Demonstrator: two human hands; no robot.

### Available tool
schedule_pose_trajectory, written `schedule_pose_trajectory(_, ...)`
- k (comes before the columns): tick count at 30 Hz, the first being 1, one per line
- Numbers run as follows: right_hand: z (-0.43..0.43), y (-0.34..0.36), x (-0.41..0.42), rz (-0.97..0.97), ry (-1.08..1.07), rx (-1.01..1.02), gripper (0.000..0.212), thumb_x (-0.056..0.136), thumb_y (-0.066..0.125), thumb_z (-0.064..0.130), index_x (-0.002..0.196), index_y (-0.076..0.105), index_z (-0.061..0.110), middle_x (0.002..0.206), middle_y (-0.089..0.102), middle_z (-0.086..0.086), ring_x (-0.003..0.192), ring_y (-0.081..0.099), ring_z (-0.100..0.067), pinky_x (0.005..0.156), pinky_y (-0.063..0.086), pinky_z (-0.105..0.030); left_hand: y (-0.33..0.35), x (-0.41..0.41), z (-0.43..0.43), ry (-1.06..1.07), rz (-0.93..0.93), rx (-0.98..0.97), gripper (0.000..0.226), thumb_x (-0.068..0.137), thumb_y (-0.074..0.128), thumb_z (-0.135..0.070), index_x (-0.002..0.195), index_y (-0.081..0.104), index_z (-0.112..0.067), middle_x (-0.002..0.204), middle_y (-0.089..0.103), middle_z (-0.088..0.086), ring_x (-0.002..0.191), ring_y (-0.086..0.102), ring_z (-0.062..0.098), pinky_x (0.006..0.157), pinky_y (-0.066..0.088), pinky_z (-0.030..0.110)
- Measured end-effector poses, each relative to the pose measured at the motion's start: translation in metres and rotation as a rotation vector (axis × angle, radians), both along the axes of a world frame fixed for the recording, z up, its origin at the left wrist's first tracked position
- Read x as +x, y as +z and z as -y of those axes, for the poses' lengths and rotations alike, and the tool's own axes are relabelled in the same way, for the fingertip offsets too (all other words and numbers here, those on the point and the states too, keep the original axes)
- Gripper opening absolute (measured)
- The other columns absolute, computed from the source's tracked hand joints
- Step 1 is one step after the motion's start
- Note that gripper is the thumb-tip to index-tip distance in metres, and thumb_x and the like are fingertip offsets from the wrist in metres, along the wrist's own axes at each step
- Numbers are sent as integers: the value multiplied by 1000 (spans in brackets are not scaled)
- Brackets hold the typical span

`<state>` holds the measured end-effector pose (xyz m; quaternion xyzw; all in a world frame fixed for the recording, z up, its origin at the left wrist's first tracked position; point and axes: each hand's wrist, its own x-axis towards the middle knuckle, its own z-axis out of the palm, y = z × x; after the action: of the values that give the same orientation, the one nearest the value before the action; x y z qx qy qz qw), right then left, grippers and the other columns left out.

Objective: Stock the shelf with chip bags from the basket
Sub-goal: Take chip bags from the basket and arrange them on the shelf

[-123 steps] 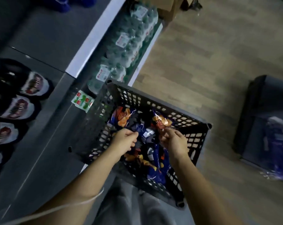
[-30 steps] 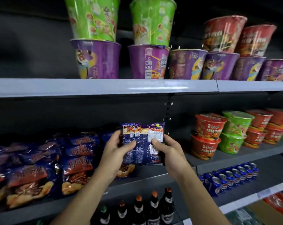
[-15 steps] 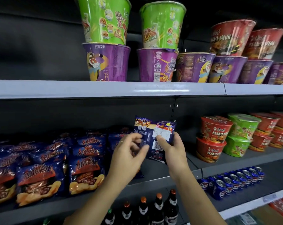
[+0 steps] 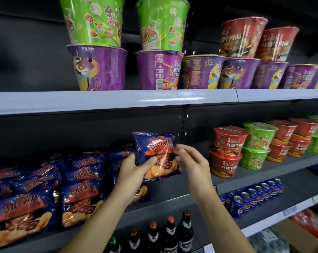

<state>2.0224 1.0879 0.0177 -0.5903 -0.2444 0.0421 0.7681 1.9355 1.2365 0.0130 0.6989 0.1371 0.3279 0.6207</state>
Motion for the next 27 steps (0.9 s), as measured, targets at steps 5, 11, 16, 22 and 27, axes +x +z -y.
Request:
schedule_pose_trajectory(5,-7,-12,14,-68,60,-55,34,94,69,14,127,62,22,118,70,7,102,68,3,79,54,-14,-9,9,0,-46,4,-39,37,86,75,-19,121,63,-22,110,75,-3,103,71,14,97,54,45)
schedule_pose_trajectory(11,-14,-32,39,-160,22,-54,38,91,68,0,127,63,12,112,73,-4,102,70,-14,73,54,-16,-18,27,-1,-14,-53,-15,34,86,75,-16,113,58,-28,104,73,-7,93,70,-2,82,54,22)
schedule_pose_trajectory(16,-24,-40,69,-199,7,-39,39,91,65,-6,128,63,6,112,74,-9,96,71,-15,72,57,-16,-11,48,-17,-12,-178,47,14,93,67,-29,105,60,-26,95,75,-3,93,70,12,85,50,27)
schedule_pose_trajectory(22,-50,-50,119,-207,-18,-53,41,91,67,-5,129,62,8,112,73,-7,100,71,-17,75,56,-19,0,92,-52,39,-357,268,12,91,69,-34,90,61,-24,89,67,-3,80,62,14,80,50,35)
schedule_pose_trajectory(27,-81,-66,167,-196,-42,-90,44,91,68,-2,132,60,11,119,69,-9,109,69,-23,84,58,-30,6,136,-89,42,-509,368,36,89,72,-32,110,65,-3,83,72,11,77,65,26,71,47,32)
